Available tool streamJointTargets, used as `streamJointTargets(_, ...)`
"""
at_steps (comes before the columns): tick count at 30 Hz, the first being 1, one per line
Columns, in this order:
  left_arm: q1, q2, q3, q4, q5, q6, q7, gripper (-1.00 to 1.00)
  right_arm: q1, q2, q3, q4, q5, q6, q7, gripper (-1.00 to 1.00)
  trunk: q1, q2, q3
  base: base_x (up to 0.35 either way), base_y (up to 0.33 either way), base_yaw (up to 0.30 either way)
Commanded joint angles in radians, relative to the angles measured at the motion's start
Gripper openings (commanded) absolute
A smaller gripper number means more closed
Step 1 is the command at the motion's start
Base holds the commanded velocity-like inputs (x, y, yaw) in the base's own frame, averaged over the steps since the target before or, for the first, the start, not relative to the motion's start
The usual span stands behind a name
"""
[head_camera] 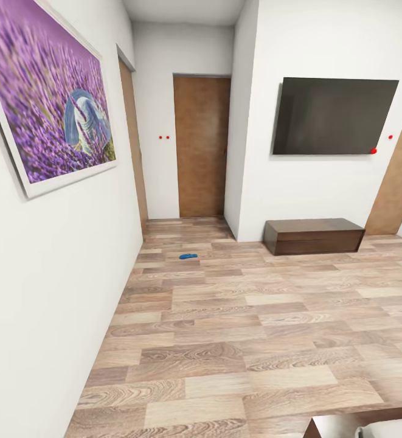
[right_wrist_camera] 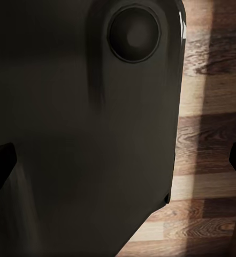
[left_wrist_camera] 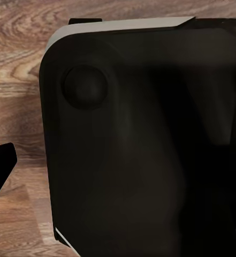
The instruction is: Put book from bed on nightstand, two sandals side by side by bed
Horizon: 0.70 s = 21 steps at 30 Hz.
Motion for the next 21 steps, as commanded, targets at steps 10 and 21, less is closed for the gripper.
streamJointTargets(10,0.0,0.0,0.0,0.0,0.0,-0.002,0.0,1.0,0.0,0.0,0.0,0.0,0.0,0.0,0.001,1.0,0.0,0.0,-0.008,0.0,0.0,0.008)
streamJointTargets(21,0.0,0.0,0.0,-0.001,0.0,-0.002,0.0,1.0,0.0,0.0,-0.001,0.0,0.0,0.0,0.001,1.0,0.0,0.0,-0.025,0.0,0.0,0.0)
